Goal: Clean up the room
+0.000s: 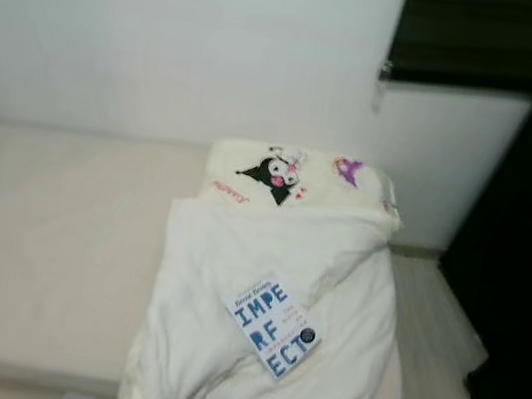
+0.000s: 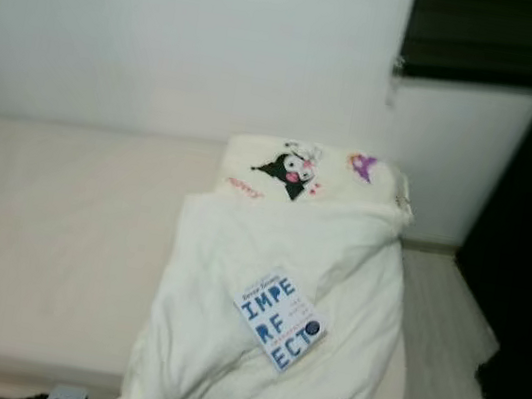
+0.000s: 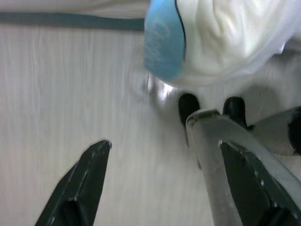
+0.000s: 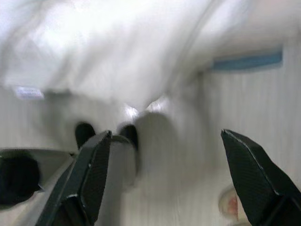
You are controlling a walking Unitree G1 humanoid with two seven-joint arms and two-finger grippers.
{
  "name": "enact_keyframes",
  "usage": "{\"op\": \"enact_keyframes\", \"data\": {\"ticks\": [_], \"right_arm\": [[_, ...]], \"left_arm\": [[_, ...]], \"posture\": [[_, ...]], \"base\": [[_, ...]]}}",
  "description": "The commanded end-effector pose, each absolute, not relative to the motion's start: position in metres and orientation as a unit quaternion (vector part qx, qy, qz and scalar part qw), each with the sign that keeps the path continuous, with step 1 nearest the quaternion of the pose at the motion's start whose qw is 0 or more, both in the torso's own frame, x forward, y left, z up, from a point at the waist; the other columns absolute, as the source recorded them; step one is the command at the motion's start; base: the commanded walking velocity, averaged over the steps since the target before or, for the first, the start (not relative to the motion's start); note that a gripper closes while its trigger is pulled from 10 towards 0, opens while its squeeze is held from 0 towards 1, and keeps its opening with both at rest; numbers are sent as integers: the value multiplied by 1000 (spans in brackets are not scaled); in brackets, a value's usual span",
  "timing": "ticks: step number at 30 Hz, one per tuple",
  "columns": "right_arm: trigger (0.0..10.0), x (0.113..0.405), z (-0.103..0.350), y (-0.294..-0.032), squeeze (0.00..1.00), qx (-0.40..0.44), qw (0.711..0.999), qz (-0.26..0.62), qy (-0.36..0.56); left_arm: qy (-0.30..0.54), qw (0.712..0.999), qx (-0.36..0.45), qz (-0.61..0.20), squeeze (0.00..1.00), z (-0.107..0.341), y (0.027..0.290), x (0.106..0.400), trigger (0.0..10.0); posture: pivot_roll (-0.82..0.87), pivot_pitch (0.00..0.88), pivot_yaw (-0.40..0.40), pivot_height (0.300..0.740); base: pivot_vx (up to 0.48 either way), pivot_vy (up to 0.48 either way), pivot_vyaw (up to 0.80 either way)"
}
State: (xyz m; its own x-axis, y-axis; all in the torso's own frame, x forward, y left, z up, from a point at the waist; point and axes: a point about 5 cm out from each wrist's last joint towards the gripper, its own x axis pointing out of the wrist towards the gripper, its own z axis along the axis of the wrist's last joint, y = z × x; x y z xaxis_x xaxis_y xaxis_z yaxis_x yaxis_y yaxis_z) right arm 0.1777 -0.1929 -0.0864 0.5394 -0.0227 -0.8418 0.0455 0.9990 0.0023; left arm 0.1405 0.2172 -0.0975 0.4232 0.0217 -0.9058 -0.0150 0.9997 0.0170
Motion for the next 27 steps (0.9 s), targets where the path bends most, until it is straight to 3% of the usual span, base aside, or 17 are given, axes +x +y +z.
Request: {"op": "enact_keyframes", "data": {"ticks": [1, 13, 23, 27], "right_arm": [[10000, 182, -85, -187, 0, 17, 882, -7, 471], [10000, 218, -66, -180, 0, -3, 910, 22, 414], [10000, 236, -54, -174, 0, 7, 924, 25, 382], [10000, 249, -44, -184, 0, 21, 934, -16, 357]], "left_arm": [[540, 841, 6, 17, 0, -98, 221, 138, 10000], [541, 841, 9, 11, 0, -98, 220, 138, 10000], [544, 839, 15, -1, 0, -98, 219, 138, 10000], [543, 839, 10, 7, 0, -98, 219, 137, 10000]], "posture": [[-139, 14, 41, 740], [-146, 9, 38, 740], [-155, 7, 35, 740], [-157, 13, 37, 740]], "base": [[0, 0, 800], [0, 0, 738], [0, -415, 0], [0, -182, 0]]}}
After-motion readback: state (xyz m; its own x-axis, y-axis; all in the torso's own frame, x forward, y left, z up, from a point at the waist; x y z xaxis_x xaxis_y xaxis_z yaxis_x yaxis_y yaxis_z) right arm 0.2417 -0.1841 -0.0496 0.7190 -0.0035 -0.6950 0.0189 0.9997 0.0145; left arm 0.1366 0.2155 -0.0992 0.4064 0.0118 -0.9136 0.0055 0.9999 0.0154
